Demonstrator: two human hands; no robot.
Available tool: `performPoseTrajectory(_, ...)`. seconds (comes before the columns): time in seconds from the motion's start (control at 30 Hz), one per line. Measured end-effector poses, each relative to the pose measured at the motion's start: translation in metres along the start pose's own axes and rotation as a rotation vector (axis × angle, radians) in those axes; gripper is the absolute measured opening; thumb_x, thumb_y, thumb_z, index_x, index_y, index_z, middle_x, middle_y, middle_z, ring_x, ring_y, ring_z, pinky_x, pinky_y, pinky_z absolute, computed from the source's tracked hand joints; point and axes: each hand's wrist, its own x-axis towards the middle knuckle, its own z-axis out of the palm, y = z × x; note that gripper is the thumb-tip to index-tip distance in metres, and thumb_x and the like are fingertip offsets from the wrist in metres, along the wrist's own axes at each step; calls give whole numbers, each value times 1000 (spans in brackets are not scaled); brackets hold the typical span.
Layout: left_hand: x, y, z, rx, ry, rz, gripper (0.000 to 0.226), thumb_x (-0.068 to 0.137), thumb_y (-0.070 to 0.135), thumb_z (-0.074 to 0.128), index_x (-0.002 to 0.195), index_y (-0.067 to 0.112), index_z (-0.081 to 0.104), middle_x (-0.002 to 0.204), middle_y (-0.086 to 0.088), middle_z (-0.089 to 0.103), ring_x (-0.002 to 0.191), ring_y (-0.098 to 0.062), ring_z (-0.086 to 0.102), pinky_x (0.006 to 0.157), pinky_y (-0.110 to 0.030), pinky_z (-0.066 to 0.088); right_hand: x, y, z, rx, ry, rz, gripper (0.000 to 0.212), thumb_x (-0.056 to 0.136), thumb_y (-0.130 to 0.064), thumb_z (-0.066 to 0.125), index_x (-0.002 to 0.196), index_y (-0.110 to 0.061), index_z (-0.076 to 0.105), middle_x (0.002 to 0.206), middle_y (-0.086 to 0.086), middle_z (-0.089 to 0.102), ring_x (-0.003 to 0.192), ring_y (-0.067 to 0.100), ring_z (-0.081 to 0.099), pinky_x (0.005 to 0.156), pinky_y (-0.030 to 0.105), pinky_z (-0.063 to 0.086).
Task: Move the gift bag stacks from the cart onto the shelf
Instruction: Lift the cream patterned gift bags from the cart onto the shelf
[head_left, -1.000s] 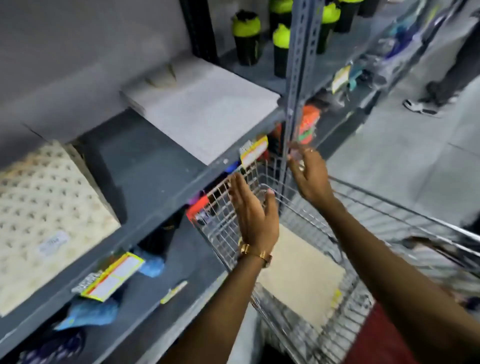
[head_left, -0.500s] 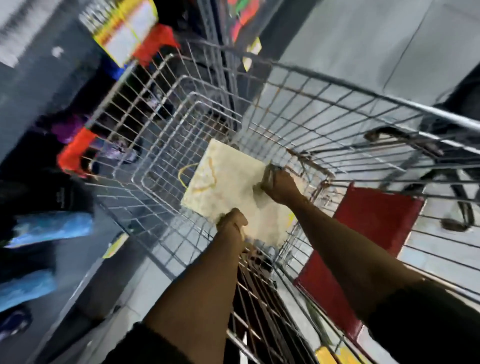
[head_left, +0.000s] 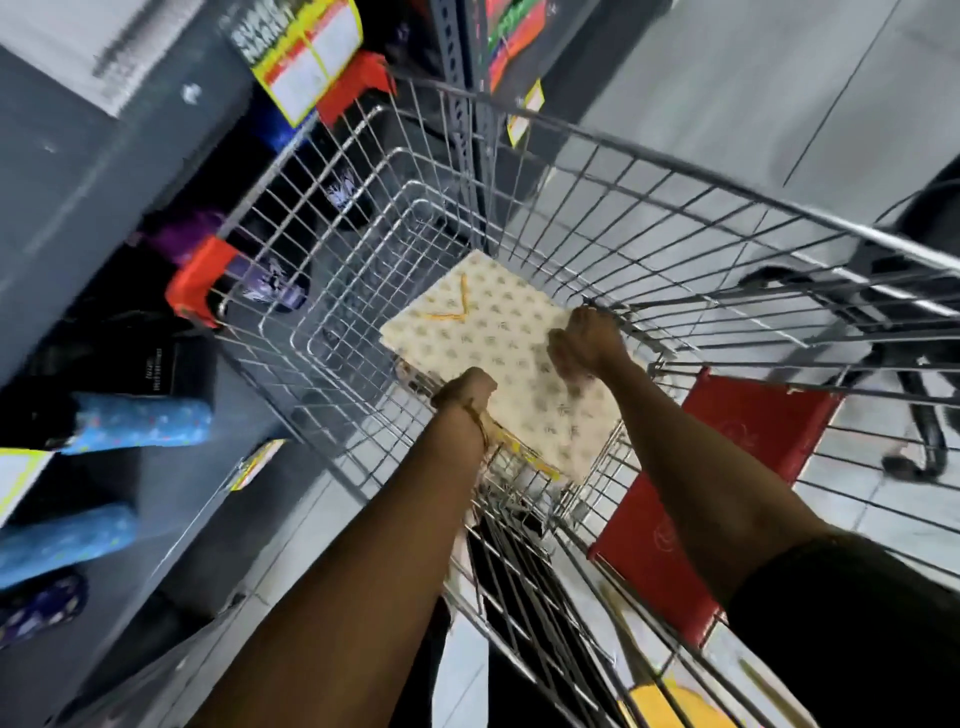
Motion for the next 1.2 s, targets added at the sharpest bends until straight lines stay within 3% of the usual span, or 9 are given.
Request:
performPoseTrajectory(0.17,-69,16,-33,36,-50,235,69,95,2,47,151,6,6,154,-18,29,134,-35,41,106,-48,42,-80,-21,-56,170,272,-86,28,82,-26,43,73,-3,57,88,30,64,88,43,61,69,40,48)
performPoseTrajectory(0.23,-100,14,-57,71,-85,426,73,96,3,49,152,7,3,156,-14,26,134,-27,41,107,-38,38,-121,-36,-74,219,377,-132,29,84,-22,46,80,3,61,88,30,66,88,43,61,72,42,49)
performPoseTrajectory(0.33,-145,1,-96,128,-97,715,89,76,34,63,151,24,15,157,-7,31,141,-25,37,115,-49,33,-182,-57,-94,353,478,-139,28,88,-22,55,106,-2,62,104,24,68,99,37,62,85,43,51)
performPoseTrajectory(0.43,-183,-15,-138,173,56,1014,77,85,25,60,151,19,20,155,-2,35,140,-21,40,115,-44,35,-237,-91,-104,516,532,-240,29,83,-28,55,109,-17,61,102,12,71,94,29,66,84,47,55)
performPoseTrajectory(0.6,-225,-34,-210,55,459,1349,71,97,12,50,152,11,6,160,-2,13,145,-1,14,114,-4,13,-297,-179,-92,516,532,-537,39,84,-25,47,117,-13,62,101,14,73,82,15,64,69,31,53)
performPoseTrajectory(0.77,-227,-57,-289,75,639,1409,68,97,19,45,152,1,9,154,10,7,136,26,2,111,3,8,-334,-244,-58,484,465,-713,33,88,-18,49,116,-15,64,92,6,74,78,12,65,71,32,56)
performPoseTrajectory(0.87,-230,-72,-320,47,650,1354,66,99,15,44,152,4,7,153,10,6,141,9,5,106,9,4,-345,-267,-38,482,414,-772,35,89,-3,51,118,-17,64,93,-3,72,74,-5,61,67,10,49)
performPoseTrajectory(0.97,-233,-75,-351,-8,672,1310,66,100,17,44,153,10,6,155,12,7,143,1,8,103,12,5,-349,-301,-22,464,372,-822,39,89,-1,52,122,-17,62,102,-6,69,88,9,63,78,21,48)
performPoseTrajectory(1.2,-208,-27,-459,-8,771,1151,67,101,24,42,153,11,4,163,-3,8,151,-21,7,124,-44,9,-318,-430,15,351,206,-917,40,88,-10,60,127,-4,55,115,14,70,104,28,67,87,34,54)
